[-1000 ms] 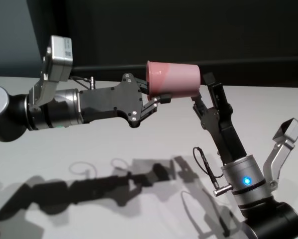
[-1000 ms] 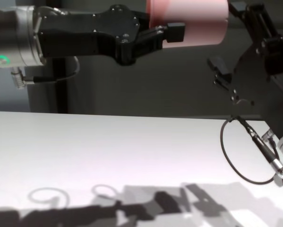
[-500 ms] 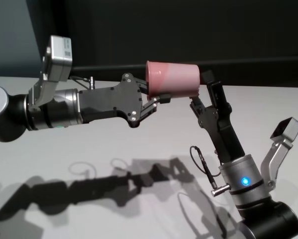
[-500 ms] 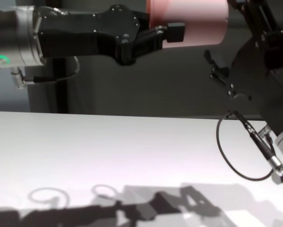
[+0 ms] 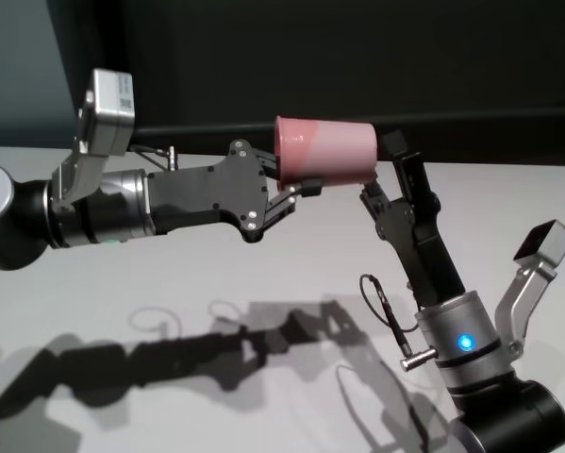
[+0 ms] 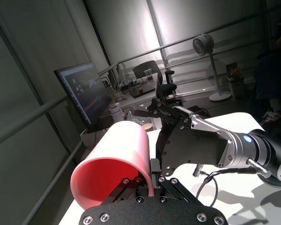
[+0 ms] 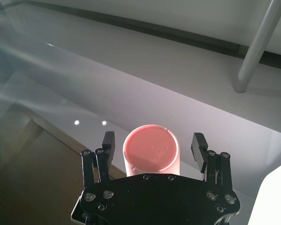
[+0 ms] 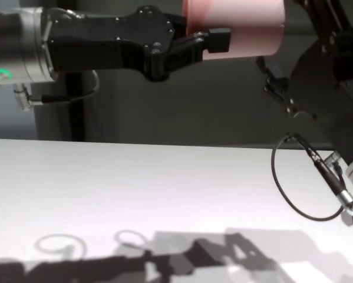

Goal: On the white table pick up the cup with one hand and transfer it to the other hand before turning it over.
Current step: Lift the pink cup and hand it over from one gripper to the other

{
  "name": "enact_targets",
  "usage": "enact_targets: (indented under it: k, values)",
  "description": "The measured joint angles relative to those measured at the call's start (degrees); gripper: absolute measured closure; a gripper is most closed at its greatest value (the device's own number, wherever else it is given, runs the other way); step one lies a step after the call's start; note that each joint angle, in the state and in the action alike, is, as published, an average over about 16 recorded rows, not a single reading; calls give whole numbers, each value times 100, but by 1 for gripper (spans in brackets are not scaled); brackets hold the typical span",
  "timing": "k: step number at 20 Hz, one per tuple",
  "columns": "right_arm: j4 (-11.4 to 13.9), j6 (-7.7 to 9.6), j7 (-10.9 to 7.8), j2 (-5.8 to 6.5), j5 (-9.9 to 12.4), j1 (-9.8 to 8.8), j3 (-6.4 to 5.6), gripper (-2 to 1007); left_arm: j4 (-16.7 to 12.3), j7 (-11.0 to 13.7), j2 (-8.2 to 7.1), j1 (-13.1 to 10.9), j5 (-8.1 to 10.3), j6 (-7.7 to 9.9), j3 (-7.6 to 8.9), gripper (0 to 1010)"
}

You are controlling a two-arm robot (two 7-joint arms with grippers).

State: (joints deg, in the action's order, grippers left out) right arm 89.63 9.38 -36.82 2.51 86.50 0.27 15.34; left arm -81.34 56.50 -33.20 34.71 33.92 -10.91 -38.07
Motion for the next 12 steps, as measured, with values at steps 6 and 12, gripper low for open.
enact_targets:
  k: [6,12]
  values:
    - [30,-70,-8,43,25,36,93,4,0,0,0,0,0,0,0,973]
    - [37,-139,-5,76,48,93,195,4,0,0,0,0,0,0,0,973]
